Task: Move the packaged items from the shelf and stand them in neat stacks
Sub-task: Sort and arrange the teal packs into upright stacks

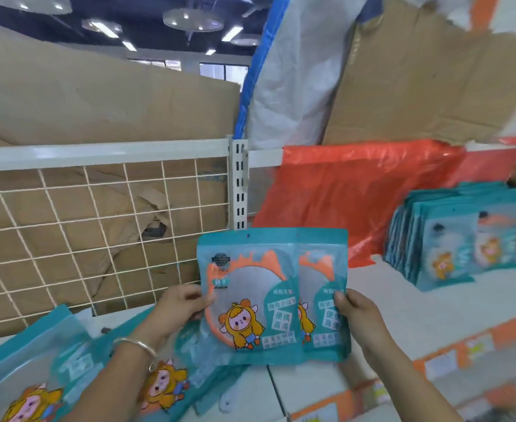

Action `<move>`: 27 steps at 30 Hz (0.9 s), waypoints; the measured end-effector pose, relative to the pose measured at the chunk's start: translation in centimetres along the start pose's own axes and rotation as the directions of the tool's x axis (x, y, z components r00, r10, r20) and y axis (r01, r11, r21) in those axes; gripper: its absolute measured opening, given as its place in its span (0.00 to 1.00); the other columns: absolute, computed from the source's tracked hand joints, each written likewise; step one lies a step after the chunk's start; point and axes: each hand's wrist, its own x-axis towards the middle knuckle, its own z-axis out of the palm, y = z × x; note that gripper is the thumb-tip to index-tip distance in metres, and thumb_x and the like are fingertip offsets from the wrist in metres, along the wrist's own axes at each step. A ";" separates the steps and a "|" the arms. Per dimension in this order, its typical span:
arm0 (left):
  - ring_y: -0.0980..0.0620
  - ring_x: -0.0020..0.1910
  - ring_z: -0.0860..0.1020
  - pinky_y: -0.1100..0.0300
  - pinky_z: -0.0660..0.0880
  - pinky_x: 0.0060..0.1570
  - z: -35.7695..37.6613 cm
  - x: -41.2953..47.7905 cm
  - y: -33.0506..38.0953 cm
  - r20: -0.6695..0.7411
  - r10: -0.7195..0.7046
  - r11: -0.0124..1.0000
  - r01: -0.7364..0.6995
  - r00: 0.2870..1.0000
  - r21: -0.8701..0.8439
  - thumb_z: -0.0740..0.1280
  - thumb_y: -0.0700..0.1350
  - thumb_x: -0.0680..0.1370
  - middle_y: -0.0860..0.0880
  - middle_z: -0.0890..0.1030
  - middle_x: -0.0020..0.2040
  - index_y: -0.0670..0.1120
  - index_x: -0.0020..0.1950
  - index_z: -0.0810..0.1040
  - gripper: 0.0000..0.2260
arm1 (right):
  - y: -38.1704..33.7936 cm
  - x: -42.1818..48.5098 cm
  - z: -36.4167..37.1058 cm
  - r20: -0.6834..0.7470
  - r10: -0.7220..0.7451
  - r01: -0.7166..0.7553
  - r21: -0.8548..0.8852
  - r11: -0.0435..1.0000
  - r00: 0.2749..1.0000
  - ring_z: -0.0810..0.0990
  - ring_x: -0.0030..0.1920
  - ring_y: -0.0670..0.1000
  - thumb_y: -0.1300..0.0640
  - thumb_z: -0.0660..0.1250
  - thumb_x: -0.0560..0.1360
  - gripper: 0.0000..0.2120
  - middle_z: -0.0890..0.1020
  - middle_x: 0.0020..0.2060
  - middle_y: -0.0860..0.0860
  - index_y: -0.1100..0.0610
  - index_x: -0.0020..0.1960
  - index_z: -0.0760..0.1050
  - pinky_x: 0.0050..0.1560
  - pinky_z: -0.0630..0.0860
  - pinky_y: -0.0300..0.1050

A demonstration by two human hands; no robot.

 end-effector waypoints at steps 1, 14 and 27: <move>0.49 0.36 0.76 0.59 0.71 0.38 1.8 0.4 0.9 -0.007 0.047 0.999 -0.047 0.999 0.016 0.70 0.45 0.74 0.45 0.82 0.36 0.36 0.44 0.81 0.11 | 0.0 0.3 -2.0 -0.051 -0.037 0.035 -0.037 0.999 0.998 0.75 0.31 0.49 0.62 0.60 0.80 0.13 0.78 0.31 0.52 0.63 0.38 0.74 0.30 0.71 0.36; 0.51 0.35 0.68 0.56 0.64 0.39 29.3 1.9 10.3 0.015 0.361 0.933 -0.361 0.933 -0.012 0.70 0.49 0.75 0.46 0.71 0.32 0.36 0.36 0.75 0.16 | 0.8 -0.6 -30.8 -0.529 -0.143 0.084 -0.135 0.987 0.837 0.69 0.31 0.50 0.58 0.57 0.81 0.17 0.72 0.29 0.50 0.56 0.33 0.65 0.33 0.63 0.43; 0.49 0.38 0.73 0.56 0.72 0.42 43.5 3.8 14.8 -0.005 0.348 0.934 -0.347 0.938 -0.087 0.68 0.43 0.76 0.32 0.79 0.43 0.37 0.44 0.81 0.09 | 3.0 2.8 -46.9 -0.630 -0.083 0.072 -0.044 0.996 0.772 0.77 0.38 0.55 0.55 0.57 0.81 0.15 0.80 0.37 0.56 0.59 0.39 0.73 0.42 0.72 0.49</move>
